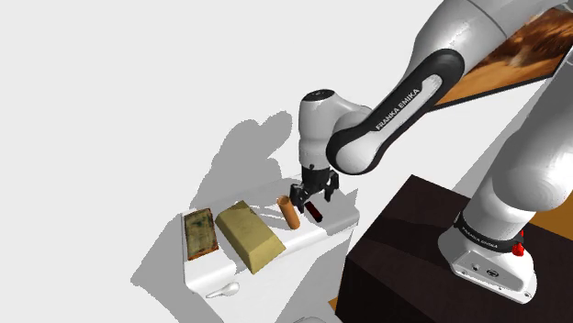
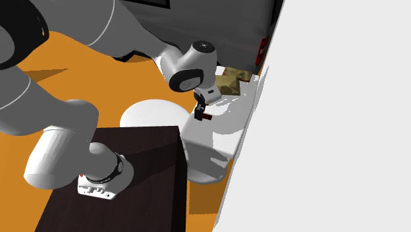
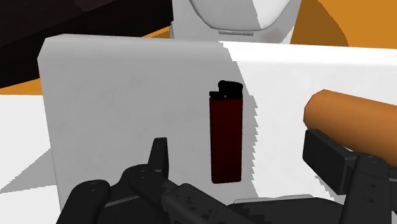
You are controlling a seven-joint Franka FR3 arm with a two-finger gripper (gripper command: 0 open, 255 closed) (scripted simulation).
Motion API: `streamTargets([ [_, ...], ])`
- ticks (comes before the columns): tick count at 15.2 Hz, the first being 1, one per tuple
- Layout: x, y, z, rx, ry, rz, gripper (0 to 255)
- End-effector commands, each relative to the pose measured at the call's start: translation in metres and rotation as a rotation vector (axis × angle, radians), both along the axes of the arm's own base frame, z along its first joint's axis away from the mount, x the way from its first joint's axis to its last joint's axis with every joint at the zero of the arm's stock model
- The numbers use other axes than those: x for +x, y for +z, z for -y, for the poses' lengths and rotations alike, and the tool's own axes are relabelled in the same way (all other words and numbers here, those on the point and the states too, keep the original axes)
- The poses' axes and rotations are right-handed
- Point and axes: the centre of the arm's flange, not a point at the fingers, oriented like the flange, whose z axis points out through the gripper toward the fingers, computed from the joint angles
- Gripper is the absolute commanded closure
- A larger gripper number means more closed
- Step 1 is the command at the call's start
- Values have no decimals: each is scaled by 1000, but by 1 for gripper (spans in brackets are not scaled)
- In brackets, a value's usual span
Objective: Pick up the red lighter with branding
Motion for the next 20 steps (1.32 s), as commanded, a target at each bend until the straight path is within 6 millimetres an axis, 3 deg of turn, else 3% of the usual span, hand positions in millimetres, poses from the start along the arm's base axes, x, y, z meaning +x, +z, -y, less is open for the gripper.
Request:
streamTargets([
  [1,0,-10,1,1,-1,1,0],
  [4,0,-29,1,1,-1,1,0],
  [6,0,-29,1,1,-1,1,0],
  [7,0,-29,1,1,-1,1,255],
  [16,0,-29,1,1,-1,1,255],
  [20,0,-8,1,1,-1,1,255],
])
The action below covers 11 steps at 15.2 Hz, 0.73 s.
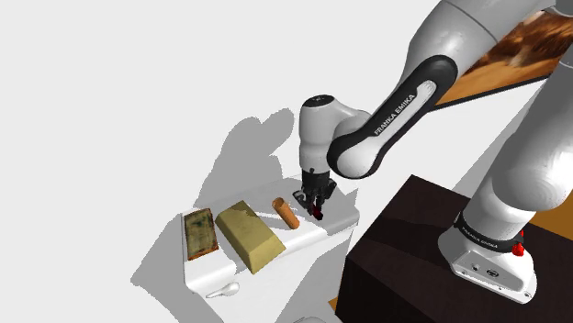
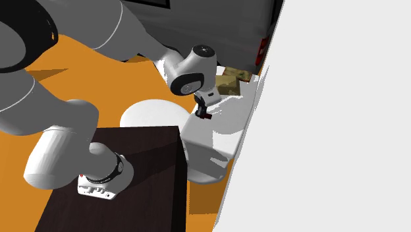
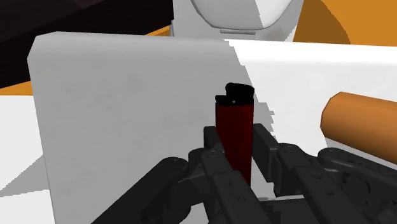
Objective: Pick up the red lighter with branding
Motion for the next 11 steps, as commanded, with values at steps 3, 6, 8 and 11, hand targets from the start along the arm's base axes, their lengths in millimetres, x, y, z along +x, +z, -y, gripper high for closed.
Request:
streamTargets([
  [3,0,21,-1,1,1,0,255],
  [6,0,37,-1,1,1,0,255],
  [8,0,47,-1,1,1,0,255],
  [11,0,63,-1,1,1,0,255],
])
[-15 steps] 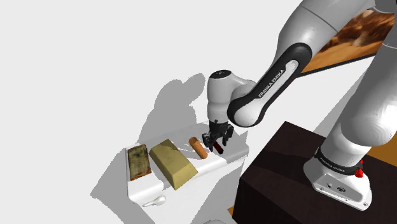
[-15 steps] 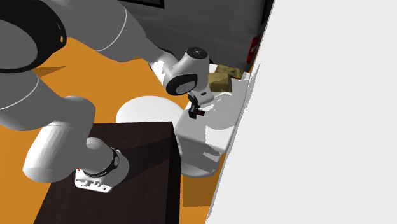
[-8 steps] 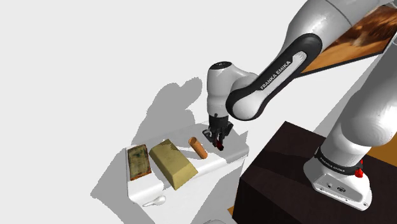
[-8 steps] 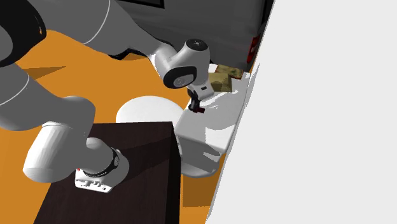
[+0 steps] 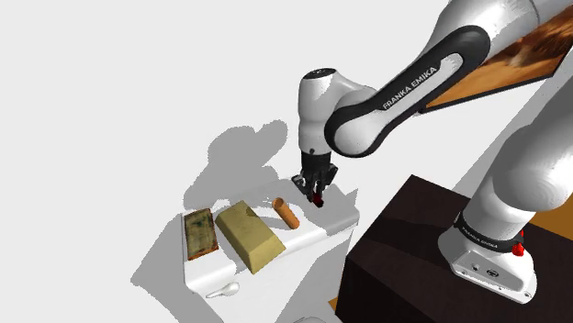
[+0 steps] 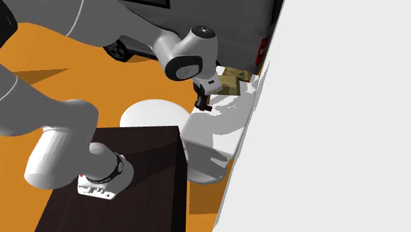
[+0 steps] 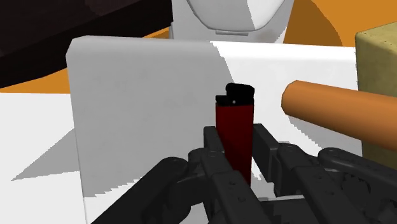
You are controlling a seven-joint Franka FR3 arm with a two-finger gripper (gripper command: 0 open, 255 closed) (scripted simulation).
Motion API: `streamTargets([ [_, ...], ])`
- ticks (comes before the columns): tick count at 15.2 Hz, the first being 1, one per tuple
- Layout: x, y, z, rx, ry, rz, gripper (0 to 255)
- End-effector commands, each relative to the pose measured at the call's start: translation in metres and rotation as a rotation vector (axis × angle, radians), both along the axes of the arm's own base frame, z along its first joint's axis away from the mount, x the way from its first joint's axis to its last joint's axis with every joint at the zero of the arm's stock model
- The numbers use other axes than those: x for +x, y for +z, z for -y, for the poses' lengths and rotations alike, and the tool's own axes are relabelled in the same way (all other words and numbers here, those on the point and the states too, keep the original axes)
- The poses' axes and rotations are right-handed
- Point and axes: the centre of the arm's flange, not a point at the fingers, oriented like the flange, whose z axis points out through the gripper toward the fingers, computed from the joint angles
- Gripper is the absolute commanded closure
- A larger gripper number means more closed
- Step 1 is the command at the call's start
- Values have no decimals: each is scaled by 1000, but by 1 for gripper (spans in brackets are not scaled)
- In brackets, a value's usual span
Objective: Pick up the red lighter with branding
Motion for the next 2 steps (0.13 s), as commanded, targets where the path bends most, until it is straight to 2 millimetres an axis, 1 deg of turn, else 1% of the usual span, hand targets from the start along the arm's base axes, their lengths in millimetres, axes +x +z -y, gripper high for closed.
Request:
streamTargets([
  [1,0,5,1,0,0,-1,255],
  [2,0,5,1,0,0,-1,255],
])
